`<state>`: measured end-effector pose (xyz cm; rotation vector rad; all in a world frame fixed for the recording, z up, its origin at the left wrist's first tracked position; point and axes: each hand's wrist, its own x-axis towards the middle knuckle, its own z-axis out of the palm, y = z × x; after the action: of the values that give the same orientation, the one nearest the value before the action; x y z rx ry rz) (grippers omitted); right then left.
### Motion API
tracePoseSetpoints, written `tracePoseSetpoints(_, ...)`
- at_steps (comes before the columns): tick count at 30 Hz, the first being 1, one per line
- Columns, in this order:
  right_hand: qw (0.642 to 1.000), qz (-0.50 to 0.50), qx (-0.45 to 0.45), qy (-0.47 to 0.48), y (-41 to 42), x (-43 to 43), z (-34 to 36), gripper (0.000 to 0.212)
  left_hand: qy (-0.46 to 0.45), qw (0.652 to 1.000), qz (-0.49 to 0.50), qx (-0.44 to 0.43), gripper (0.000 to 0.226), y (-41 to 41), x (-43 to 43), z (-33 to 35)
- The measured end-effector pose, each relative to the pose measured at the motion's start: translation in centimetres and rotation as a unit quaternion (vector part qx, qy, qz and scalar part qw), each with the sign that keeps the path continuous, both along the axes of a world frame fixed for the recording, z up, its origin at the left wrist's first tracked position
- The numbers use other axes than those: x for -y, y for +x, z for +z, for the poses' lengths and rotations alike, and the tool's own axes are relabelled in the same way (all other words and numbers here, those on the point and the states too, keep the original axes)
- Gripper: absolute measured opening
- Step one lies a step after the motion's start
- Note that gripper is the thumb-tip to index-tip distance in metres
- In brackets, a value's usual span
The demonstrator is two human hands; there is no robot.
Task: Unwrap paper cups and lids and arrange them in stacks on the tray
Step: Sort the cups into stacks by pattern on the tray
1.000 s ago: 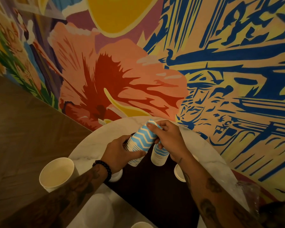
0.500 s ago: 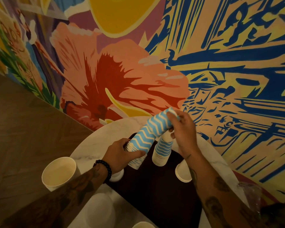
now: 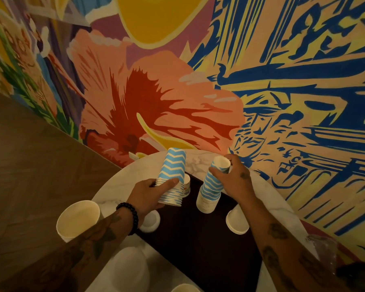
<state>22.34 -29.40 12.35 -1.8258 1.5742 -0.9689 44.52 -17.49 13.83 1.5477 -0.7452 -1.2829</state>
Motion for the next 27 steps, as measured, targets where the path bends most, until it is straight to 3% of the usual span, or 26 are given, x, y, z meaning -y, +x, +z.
tracePoseSetpoints(5,0.997,0.003,-0.044,0.064,0.3,0.2,-1.7,0.065,0.003,1.0,-0.011,-0.005,0.036,0.3,-0.1,-0.1)
tracePoseSetpoints(8,0.999,-0.023,-0.022,0.031,0.7,-0.5,-0.2,0.065,-0.008,0.999,-0.033,0.009,0.036,0.4,-0.2,0.0)
tracePoseSetpoints(10,0.999,-0.037,0.025,0.009,1.3,-1.3,1.3,0.051,-0.025,0.998,-0.04,0.04,0.03,0.2,-0.2,-0.2)
tracePoseSetpoints(12,0.992,0.005,0.102,0.069,2.2,-2.1,2.9,0.039,-0.039,0.994,-0.046,0.093,0.032,0.1,-0.1,-0.4)
tracePoseSetpoints(15,0.964,0.112,0.153,0.184,3.7,-3.2,4.0,0.038,-0.061,0.968,-0.067,0.233,0.053,0.0,0.1,-0.7)
tracePoseSetpoints(19,0.955,0.105,0.21,0.183,4.8,-4.0,4.2,0.033,-0.109,0.929,-0.079,0.345,0.062,-0.7,-0.2,-0.5)
tracePoseSetpoints(23,0.953,0.086,0.225,0.184,4.7,-3.5,3.8,0.035,-0.141,0.908,-0.08,0.385,0.064,-0.5,-0.4,-0.2)
tracePoseSetpoints(27,0.951,0.085,0.228,0.19,4.5,-3.3,3.7,0.04,-0.127,0.915,-0.078,0.375,0.06,-0.2,-0.3,-0.4)
